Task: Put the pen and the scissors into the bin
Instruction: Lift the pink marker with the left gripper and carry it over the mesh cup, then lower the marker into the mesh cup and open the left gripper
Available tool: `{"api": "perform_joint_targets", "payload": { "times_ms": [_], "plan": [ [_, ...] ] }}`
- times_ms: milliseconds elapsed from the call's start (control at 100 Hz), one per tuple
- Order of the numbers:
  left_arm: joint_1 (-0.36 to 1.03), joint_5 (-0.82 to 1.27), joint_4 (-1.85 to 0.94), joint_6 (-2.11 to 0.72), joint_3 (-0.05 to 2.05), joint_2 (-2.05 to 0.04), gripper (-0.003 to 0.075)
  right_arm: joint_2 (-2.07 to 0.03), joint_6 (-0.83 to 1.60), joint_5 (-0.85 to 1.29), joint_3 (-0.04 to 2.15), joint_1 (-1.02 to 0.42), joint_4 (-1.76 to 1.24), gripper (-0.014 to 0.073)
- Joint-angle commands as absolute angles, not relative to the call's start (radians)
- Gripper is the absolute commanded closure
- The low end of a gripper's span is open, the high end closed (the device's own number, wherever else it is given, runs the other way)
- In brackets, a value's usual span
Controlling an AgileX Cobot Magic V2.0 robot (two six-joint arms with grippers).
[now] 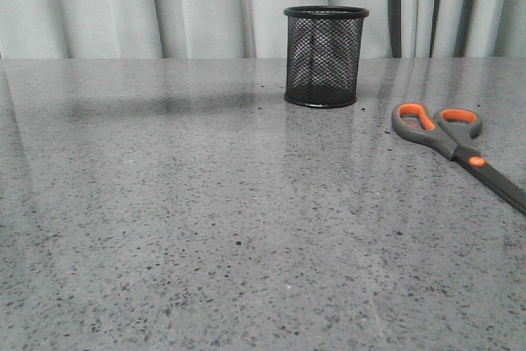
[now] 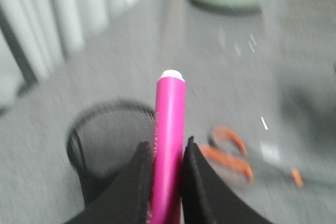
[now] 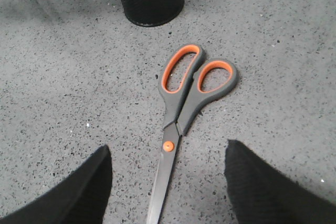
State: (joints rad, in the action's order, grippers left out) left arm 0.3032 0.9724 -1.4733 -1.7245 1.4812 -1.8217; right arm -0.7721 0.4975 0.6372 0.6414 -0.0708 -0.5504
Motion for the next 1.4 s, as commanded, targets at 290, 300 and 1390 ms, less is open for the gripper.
{"api": "perform_joint_targets", "payload": {
  "times_ms": [290, 300, 1390],
  "plan": [
    [0.562, 0.55, -1.85, -1.889, 1.645, -1.916, 0.0739, -0.774, 0.509, 0.584, 0.679, -0.066, -0.564, 0.0172],
    [0.566, 0.544, -1.85, -1.889, 1.661, -1.925, 0.0739, -0.774, 0.509, 0.584, 0.679, -0.066, -0.564, 0.0172],
    [0.548, 0.554, -1.831, -1.839, 1.78, -2.026, 0.0384, -0.774, 0.509, 0.586, 0.679, -0.066, -0.564, 0.0172]
  ]
}}
